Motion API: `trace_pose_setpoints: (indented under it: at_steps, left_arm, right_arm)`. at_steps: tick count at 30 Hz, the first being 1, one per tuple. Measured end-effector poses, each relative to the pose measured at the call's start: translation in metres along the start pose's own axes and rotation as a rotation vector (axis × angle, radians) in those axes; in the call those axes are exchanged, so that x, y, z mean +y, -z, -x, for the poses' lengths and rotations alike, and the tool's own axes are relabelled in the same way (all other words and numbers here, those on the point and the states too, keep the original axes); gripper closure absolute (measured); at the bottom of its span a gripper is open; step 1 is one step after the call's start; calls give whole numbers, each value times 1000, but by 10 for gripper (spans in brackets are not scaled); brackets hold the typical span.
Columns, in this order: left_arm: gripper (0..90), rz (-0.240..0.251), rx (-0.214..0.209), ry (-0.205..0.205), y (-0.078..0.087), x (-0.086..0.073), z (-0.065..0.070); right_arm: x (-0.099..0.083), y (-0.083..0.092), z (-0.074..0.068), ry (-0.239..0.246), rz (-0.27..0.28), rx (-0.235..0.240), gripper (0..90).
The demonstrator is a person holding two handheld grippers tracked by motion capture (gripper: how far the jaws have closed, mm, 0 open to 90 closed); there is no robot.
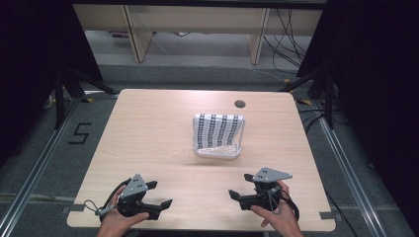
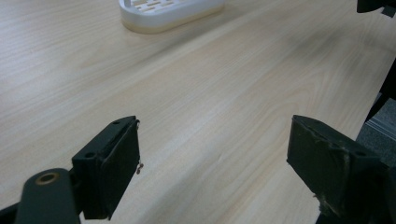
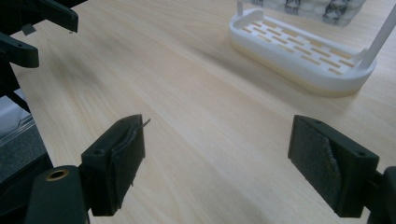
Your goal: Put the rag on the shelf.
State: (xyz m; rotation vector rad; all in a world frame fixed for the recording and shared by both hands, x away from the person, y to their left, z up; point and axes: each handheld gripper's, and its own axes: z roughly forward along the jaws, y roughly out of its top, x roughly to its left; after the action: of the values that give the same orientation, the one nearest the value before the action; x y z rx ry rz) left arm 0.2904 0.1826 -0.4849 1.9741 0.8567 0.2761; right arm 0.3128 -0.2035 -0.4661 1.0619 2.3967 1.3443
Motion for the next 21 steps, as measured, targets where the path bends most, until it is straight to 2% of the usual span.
trace_pose_setpoints:
  at_steps: [1,2,3,5,7,8,10,11,12,13,14,15,16,17,18,21]
  left_arm:
    - [164,-12,5,-1,1,-1,1]
    - [163,-9,-1,-11,0,-3,1]
    - [163,-18,2,-10,0,-4,3]
    - [162,-15,6,-14,-1,-7,5]
    - [162,-29,8,-21,-1,-8,7]
    - [163,-22,6,-11,-3,-9,8]
    - [162,-16,10,-17,-4,-11,9]
    - [163,-48,14,-33,-2,-10,8]
    - [163,-38,12,-25,-4,-10,9]
    - [163,-37,18,-24,-4,-10,9]
    - [163,-60,25,-54,-3,-10,7]
    - [163,-27,15,-26,-5,-11,8]
    - [163,-24,15,-26,-5,-11,7]
    - [163,-43,21,-34,-4,-11,6]
    - [163,-30,23,-23,-4,-12,5]
    - [162,-38,37,-22,-4,-12,2]
  right_arm:
    - [-1,1,-2,-20,-17,-2,199]
    - [-3,1,-2,-19,-17,3,197]
    - [-4,2,-3,-12,-26,-16,196]
    - [-8,0,-3,12,-22,-10,195]
    - [-12,0,-6,-5,-41,-8,193]
    - [-13,0,-6,5,-48,-13,193]
    - [-16,-1,-6,17,-51,-6,191]
    - [-18,-1,-7,17,-63,-10,190]
    - [-19,-1,-7,37,-63,-7,190]
    - [-20,-1,-7,25,-64,-6,190]
    - [-20,-1,-7,25,-64,-6,190]
    - [-20,-1,-7,25,-68,-5,190]
    - [-20,-1,-8,23,-69,-7,190]
    - [-20,-1,-7,23,-65,-10,190]
    - [-20,-1,-6,25,-67,-15,190]
    - [-21,-1,-5,24,-62,-16,190]
